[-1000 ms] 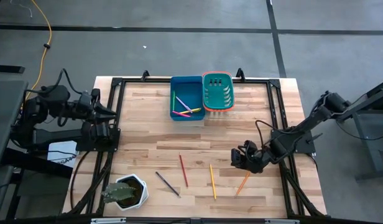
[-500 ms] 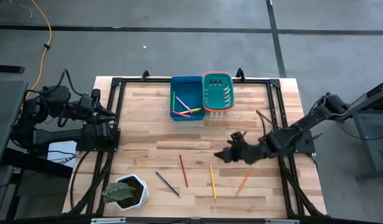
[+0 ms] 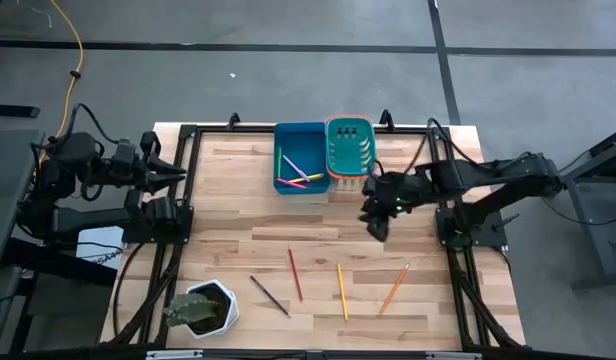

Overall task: Sort pens & pencils
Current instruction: Put the orange pencil into the green bin

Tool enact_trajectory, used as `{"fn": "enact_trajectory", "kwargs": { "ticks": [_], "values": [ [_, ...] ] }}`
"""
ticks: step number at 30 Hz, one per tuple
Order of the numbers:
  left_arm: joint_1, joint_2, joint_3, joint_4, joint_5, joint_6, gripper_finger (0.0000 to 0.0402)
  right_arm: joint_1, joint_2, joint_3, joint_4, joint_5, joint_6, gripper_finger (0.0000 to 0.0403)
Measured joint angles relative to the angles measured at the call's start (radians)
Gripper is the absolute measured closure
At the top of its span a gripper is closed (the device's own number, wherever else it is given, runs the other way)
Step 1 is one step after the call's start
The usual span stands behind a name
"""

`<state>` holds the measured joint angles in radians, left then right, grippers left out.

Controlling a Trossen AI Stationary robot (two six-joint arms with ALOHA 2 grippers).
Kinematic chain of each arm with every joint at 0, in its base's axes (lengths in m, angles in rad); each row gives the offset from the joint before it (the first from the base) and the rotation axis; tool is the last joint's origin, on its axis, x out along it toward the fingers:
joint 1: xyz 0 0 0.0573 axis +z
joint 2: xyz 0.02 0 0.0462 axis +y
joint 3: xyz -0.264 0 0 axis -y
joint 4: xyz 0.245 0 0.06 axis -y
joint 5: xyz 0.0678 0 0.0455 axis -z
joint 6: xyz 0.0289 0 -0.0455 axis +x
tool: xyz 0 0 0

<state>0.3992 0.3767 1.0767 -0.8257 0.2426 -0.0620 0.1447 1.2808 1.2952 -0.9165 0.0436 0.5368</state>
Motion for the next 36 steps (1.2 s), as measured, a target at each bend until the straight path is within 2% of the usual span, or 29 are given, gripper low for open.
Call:
{"fn": "enact_trajectory", "kwargs": {
  "ticks": [3,7,9,15,21,25,28,32,36],
  "values": [
    [0.000,0.000,0.000,0.033,-0.048,-0.067,0.0351,-0.019,-0.018,-0.041,-0.113,-0.139,-0.151,0.0274],
    [0.000,0.003,0.000,0.062,-0.118,-0.131,0.0350,-0.017,-0.081,-0.180,-0.107,-0.332,-0.265,0.0274],
    [0.000,0.008,0.000,0.067,-0.148,-0.157,0.0350,-0.010,-0.123,-0.253,-0.084,-0.389,-0.299,0.0274],
    [0.000,0.012,0.000,0.068,-0.214,-0.197,0.0350,0.041,-0.215,-0.438,-0.055,-0.405,-0.381,0.0274],
    [0.000,0.012,0.000,0.068,-0.266,-0.200,0.0350,0.128,-0.178,-0.542,0.089,-0.488,-0.390,0.0274],
    [0.000,0.012,0.000,0.068,-0.299,-0.206,0.0350,0.201,-0.122,-0.554,0.160,-0.494,-0.396,0.0274],
    [0.000,0.012,0.000,0.068,-0.326,-0.247,0.0350,0.252,-0.090,-0.544,0.159,-0.459,-0.445,0.0274],
    [0.000,0.012,0.000,0.067,-0.341,-0.291,0.0350,0.294,-0.084,-0.544,0.157,-0.397,-0.515,0.0274],
    [0.000,0.012,0.000,0.045,-0.341,-0.318,0.0350,0.317,-0.085,-0.544,0.183,-0.383,-0.543,0.0274]
  ]
}}
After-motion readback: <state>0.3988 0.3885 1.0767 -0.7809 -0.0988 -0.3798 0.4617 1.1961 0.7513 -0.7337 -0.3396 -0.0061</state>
